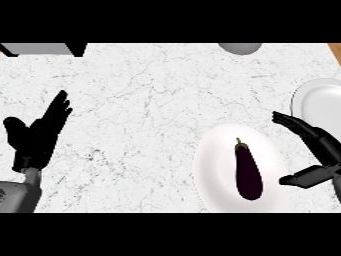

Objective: Pick the eggplant from the plate and place it in the plate

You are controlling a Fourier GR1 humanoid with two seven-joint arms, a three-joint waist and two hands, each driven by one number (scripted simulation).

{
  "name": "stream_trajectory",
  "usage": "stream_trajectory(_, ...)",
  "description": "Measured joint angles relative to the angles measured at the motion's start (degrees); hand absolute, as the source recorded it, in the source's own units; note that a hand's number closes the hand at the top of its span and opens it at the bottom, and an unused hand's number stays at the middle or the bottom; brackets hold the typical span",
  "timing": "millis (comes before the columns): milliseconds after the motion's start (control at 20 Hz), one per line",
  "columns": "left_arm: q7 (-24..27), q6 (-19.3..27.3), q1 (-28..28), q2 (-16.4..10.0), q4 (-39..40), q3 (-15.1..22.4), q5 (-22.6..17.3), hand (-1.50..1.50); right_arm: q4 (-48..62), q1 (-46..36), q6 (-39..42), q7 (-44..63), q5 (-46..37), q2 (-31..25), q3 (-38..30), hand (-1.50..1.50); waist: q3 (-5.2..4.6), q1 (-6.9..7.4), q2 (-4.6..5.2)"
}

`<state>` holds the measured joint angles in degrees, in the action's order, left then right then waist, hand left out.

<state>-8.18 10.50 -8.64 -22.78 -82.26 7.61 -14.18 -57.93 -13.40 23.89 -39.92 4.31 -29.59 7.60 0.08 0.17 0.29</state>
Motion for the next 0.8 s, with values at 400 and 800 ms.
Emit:
stream_trajectory(400, -0.6, -1.3, -0.9, 1.6, 1.3, -1.5, 1.9, 0.00, -0.9, -2.9, 1.4, 2.3, -6.5, -3.4, 1.1, -1.50, -0.06, -0.06, -0.26)
stream_trajectory(800, 0.5, -2.8, -0.2, 2.4, 2.0, -3.0, 2.9, 0.00, -8.2, -3.4, 3.3, 10.8, -13.6, -3.6, 5.3, -1.50, -0.10, -0.12, -0.35)
